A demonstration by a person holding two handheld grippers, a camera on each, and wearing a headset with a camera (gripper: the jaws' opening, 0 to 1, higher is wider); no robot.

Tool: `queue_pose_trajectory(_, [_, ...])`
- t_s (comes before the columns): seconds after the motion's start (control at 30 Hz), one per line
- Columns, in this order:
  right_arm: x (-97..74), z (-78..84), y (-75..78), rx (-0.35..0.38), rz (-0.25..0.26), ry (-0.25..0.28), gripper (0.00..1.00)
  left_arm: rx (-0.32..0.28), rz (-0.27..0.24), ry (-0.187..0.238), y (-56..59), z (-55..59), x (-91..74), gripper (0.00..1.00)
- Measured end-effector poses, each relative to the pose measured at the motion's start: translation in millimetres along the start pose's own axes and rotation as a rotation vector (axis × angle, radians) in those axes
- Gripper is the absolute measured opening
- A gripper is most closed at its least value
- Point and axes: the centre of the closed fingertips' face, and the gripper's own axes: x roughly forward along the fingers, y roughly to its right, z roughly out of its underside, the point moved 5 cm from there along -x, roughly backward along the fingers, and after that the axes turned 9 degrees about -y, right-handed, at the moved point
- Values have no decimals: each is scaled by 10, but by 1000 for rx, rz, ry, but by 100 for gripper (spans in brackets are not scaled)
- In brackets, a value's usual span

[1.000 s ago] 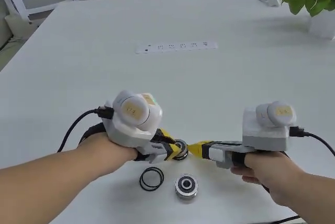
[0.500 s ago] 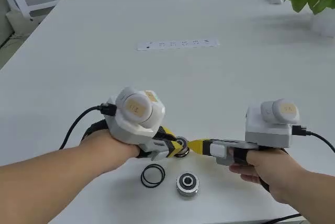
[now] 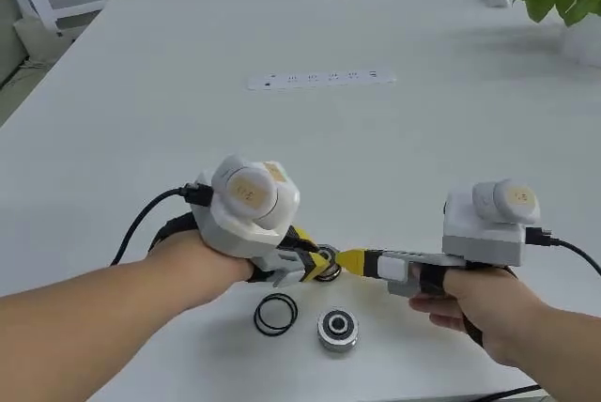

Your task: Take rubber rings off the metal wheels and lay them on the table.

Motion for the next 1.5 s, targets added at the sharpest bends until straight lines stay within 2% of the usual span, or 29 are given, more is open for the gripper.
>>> queue_pose_trajectory(0.43, [13,-2,-65,11,-50,8,0,5,3,1,7,-1,-2,11])
queue_pose_trajectory(0.47, [17,4,-134,43,-83,-1,0,5,4,2,9,-3,-1,11])
queue_pose_trajectory(0.5, [22,-24,-107,-33,-59,11,0,6,3,3,9,-2,-1,11])
queue_pose_trajectory(0.53, [16,-22,-126,-3,-70,8,0,6,3,4,8,-2,-1,11])
queue_pose_trajectory(0.63, [-6,-7,-119,19,-83,13,0,4,3,6,8,0,-1,11])
queue_pose_trajectory(0.9, [-40,23,-177,29,-139,12,0,6,8,7,14,0,1,11])
queue_pose_trajectory(1.0, [-31,3,-148,12,-102,20,0,1,7,8,14,-1,1,11])
queue_pose_trajectory(1.1, [-24,-20,-89,2,-43,13,0,-5,8,14,16,3,-1,12])
queue_pose_trajectory(1.37, [-35,-64,-33,-1,-15,23,0,-11,11,15,17,3,-3,12])
queue_pose_trajectory(1.5, [-12,-78,-69,-16,-9,10,0,-14,10,15,13,4,-1,12])
